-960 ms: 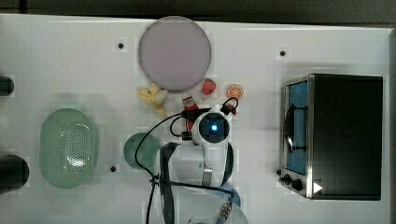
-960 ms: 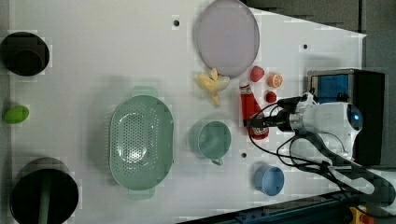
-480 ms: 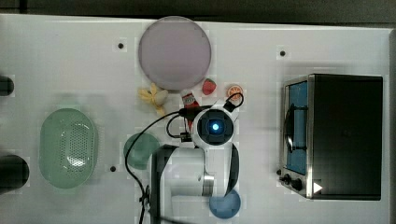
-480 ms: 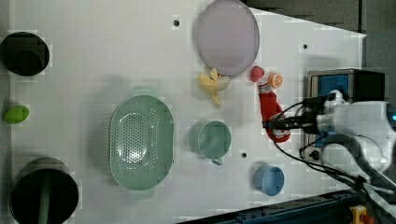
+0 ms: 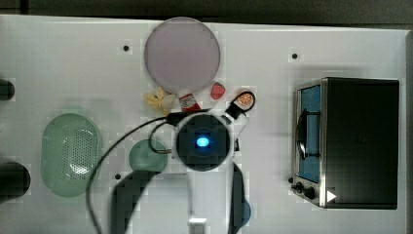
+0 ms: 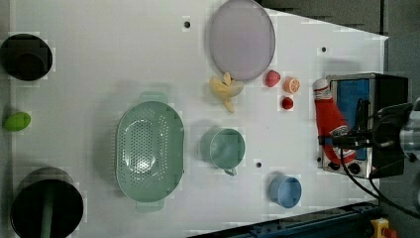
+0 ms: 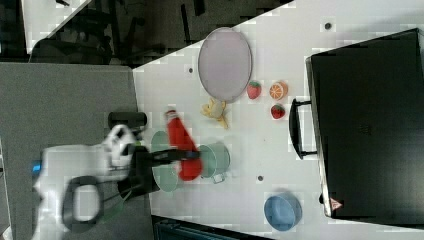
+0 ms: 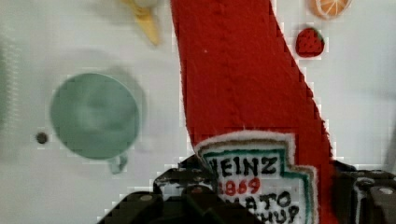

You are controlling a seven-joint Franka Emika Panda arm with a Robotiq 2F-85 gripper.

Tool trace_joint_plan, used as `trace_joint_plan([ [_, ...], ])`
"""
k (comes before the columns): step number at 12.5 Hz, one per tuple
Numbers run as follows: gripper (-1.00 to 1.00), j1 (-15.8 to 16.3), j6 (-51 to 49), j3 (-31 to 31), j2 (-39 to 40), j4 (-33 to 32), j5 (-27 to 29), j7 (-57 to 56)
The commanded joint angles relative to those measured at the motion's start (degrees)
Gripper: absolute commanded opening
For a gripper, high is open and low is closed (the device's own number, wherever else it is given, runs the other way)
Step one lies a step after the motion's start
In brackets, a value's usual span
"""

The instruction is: Pick Ketchup from the table and place it in strainer.

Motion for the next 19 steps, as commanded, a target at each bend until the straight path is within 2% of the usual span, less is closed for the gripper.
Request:
trace_joint_plan([
  [1,0.26,1.5,-4.4,5.7,1.3,4.1,0.3,7.2],
  [3,0.26,1.9,-4.2,9.3,1.4,5.7,0.6,9.3],
  [6,0.26,2.2,-3.1,14.9,2.3,6.3,1.6,20.9],
  [9,0.26,2.8,3.4,21.6,5.2,6.3,1.6,28.2],
  [15,0.26,3.3,18.7,32.3,18.2,6.2,1.5,49.4],
  [19,0.26,5.6,28.7,34.7,28.6,5.3,-0.8,55.5],
])
